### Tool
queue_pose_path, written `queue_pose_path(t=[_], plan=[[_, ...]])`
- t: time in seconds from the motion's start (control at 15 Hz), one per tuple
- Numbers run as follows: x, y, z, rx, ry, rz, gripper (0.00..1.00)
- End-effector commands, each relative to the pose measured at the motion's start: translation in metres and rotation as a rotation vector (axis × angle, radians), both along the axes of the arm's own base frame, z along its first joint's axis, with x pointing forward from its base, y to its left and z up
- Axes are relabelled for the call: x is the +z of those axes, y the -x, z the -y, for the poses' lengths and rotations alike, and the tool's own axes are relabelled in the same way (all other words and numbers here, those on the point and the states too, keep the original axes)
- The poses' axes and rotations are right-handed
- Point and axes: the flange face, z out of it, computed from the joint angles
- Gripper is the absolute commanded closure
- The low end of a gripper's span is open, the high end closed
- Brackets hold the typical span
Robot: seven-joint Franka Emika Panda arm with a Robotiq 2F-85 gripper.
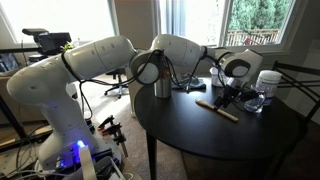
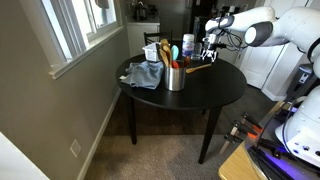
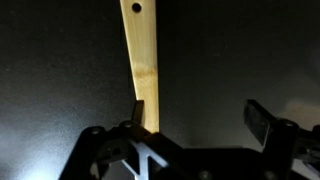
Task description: Put the spatula inside the silver object
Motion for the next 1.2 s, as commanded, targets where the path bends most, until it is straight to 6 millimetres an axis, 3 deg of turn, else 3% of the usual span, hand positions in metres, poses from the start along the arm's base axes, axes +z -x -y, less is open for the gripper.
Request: queue_pose_path(t=[0.0, 0.67, 1.13], plan=[[-0.013, 0.001, 0.005, 0.037, 0.025, -0.002, 0.00], [-0.033, -0.003, 0.009, 0.085, 0.114, 0.027, 0.00], [-0.021, -0.014, 0.008, 0.095, 0.118, 0.113, 0.00]])
